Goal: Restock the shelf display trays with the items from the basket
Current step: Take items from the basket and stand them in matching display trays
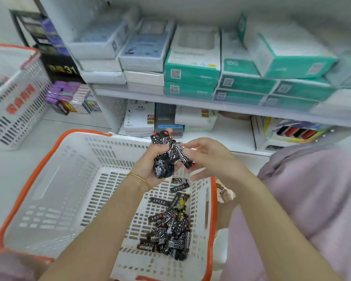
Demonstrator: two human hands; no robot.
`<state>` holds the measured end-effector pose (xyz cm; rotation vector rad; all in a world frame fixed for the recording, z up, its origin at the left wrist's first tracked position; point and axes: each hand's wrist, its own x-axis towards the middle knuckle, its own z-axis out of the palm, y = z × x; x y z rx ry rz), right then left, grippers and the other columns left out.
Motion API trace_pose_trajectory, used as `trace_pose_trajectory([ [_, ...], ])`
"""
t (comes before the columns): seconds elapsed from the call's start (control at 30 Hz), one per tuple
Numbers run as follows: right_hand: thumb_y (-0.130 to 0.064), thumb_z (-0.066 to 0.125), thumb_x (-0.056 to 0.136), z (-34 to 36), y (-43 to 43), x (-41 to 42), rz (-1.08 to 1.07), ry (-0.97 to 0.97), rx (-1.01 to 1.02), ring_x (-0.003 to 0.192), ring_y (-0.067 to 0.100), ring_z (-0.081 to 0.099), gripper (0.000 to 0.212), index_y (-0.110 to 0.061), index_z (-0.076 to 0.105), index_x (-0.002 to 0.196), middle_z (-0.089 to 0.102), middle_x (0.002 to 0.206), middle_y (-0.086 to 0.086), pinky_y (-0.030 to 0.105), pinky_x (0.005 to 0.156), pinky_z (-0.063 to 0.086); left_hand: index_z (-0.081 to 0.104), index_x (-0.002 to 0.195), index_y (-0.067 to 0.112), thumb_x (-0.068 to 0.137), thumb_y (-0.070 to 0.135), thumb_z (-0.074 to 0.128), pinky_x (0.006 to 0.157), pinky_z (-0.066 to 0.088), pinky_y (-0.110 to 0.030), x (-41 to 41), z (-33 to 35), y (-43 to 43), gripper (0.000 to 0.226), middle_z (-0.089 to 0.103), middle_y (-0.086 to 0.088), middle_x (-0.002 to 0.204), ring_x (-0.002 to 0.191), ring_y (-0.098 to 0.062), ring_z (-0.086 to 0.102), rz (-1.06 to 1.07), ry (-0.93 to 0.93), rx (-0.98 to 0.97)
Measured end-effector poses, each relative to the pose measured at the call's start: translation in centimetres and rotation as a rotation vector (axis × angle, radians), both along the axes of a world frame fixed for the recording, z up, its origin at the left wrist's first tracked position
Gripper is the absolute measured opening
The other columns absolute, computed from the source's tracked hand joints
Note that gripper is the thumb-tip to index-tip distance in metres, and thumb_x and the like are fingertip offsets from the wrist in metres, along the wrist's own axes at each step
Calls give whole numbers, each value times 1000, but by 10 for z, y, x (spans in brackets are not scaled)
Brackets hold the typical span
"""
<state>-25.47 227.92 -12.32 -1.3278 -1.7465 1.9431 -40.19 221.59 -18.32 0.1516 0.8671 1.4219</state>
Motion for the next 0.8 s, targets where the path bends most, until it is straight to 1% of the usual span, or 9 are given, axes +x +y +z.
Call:
trace_pose_trajectory([
  [0.1, -5, 65, 86, 15, -9, 0, 10, 14, 157, 61, 20, 63, 33, -7, 54, 117, 59, 78, 11, 37, 60, 57, 54, 114, 27, 75, 6, 59, 55, 56, -29, 5, 26, 0, 45, 70, -10, 92, 73, -21, 70, 25, 90, 31],
  [0.17, -4, 64, 85, 26, -12, -1, 17, -44, 305, 58, 21, 60, 31, -9, 57, 115, 54, 75, 4, 39, 64, 55, 50, 111, 22, 82, 4, 53, 55, 57, -31, 8, 45, -1, 35, 68, -14, 93, 71, -22, 70, 45, 139, 7],
  [0.27, -5, 63, 85, 45, -12, -4, 67, -86, 539, 55, 15, 55, 26, -16, 62, 109, 48, 70, -12, 33, 64, 52, 48, 104, 14, 88, 2, 51, 53, 58, -33, 10, 74, 0, 20, 64, -17, 89, 62, -22, 68, 69, 224, -29],
  [0.33, -7, 64, 83, 57, -12, -8, 124, -137, 742, 65, 10, 51, 29, -16, 65, 111, 45, 71, -16, 20, 66, 40, 50, 98, 14, 87, -1, 53, 54, 57, -35, 9, 91, 2, 18, 64, -15, 84, 63, -23, 67, 93, 307, -34],
  [0.4, -10, 65, 81, 69, -14, -14, 178, -227, 933, 85, 15, 51, 30, -18, 66, 110, 50, 82, -8, 16, 66, 26, 53, 97, 18, 85, -2, 55, 51, 57, -34, 5, 106, 4, 24, 65, -12, 82, 65, -23, 65, 120, 399, -28],
  [0.53, -11, 62, 83, 90, -16, -24, 197, -263, 1053, 87, 20, 53, 26, -17, 63, 108, 46, 93, 0, 23, 69, 33, 54, 108, 13, 82, -7, 56, 49, 56, -36, -5, 133, 5, 32, 66, -13, 80, 60, -24, 66, 154, 456, 29],
  [0.6, -9, 56, 85, 101, -16, -28, 222, -304, 1139, 89, 23, 54, 26, -14, 60, 109, 44, 94, 1, 30, 76, 42, 54, 104, 11, 82, -9, 56, 50, 56, -35, -11, 145, 4, 30, 66, -14, 80, 60, -24, 66, 163, 492, 53],
  [0.67, -6, 50, 85, 111, -17, -33, 255, -372, 1209, 88, 29, 55, 24, -11, 58, 108, 40, 93, 3, 36, 75, 46, 55, 96, 11, 81, -11, 56, 50, 56, -34, -18, 153, 3, 27, 67, -12, 73, 57, -24, 65, 155, 517, 71],
  [0.8, -5, 48, 85, 132, -17, -48, 340, -460, 1281, 88, 33, 53, 18, -7, 56, 101, 33, 89, 4, 36, 69, 41, 56, 99, 13, 82, -8, 56, 52, 57, -34, -34, 168, 5, 27, 67, -11, 70, 55, -24, 64, 78, 500, 96],
])
